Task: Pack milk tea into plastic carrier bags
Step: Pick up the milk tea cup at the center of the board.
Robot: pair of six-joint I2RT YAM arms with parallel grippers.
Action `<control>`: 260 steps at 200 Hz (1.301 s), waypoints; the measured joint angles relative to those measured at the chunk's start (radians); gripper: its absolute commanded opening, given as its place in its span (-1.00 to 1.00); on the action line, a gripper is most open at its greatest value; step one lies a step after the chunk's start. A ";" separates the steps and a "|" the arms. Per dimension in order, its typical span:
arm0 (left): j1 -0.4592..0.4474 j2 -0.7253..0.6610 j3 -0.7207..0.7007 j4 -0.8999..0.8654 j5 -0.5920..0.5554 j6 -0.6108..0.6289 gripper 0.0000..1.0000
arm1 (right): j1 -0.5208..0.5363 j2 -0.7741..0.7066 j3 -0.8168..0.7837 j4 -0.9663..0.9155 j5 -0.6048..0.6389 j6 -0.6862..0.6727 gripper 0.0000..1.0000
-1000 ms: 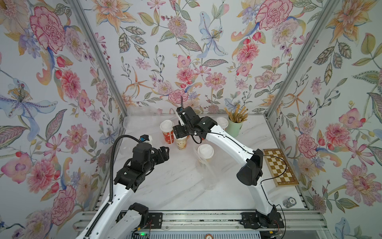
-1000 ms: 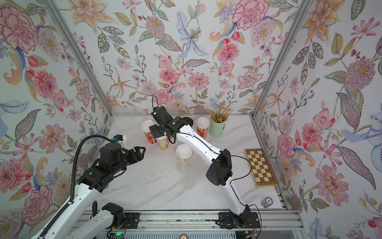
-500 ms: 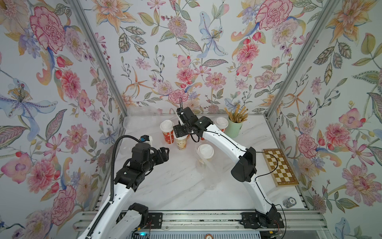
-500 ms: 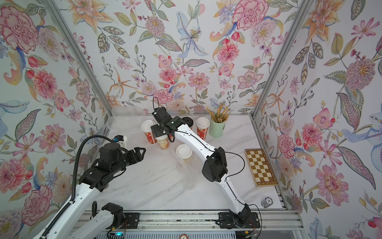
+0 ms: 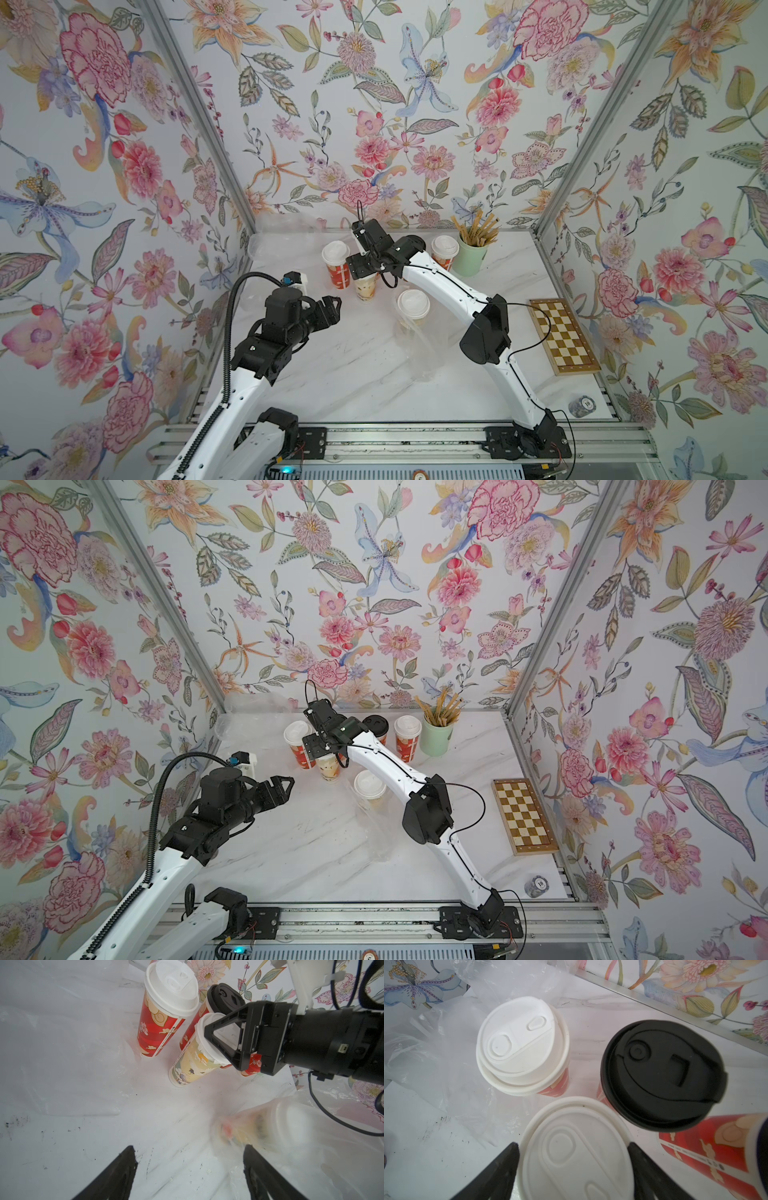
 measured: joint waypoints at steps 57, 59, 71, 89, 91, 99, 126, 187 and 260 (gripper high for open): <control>0.005 0.002 -0.008 0.008 0.014 0.000 0.65 | 0.001 0.000 0.000 -0.001 0.009 -0.003 0.57; 0.005 0.002 -0.008 0.008 0.014 0.000 0.65 | 0.001 0.000 0.000 -0.001 0.009 -0.003 0.57; 0.005 0.002 -0.008 0.008 0.016 0.000 0.65 | 0.002 0.000 0.000 -0.001 0.014 -0.007 0.59; 0.006 0.002 -0.008 0.008 0.017 0.000 0.65 | 0.005 0.000 0.000 -0.002 0.016 -0.013 0.62; 0.006 0.002 -0.008 0.008 0.017 0.000 0.65 | 0.005 0.000 0.000 -0.002 0.016 -0.014 0.62; 0.007 0.002 -0.008 0.008 0.017 0.000 0.65 | 0.007 0.000 0.000 -0.002 0.019 -0.017 0.63; 0.008 0.004 -0.008 0.008 0.017 0.000 0.65 | 0.015 0.000 0.000 -0.003 0.031 -0.021 0.63; 0.009 0.008 -0.008 0.009 0.019 0.000 0.65 | 0.021 -0.001 -0.003 -0.003 0.042 -0.021 0.54; 0.009 0.008 -0.008 0.009 0.037 0.000 0.64 | 0.021 -0.005 -0.007 -0.009 0.056 -0.017 0.38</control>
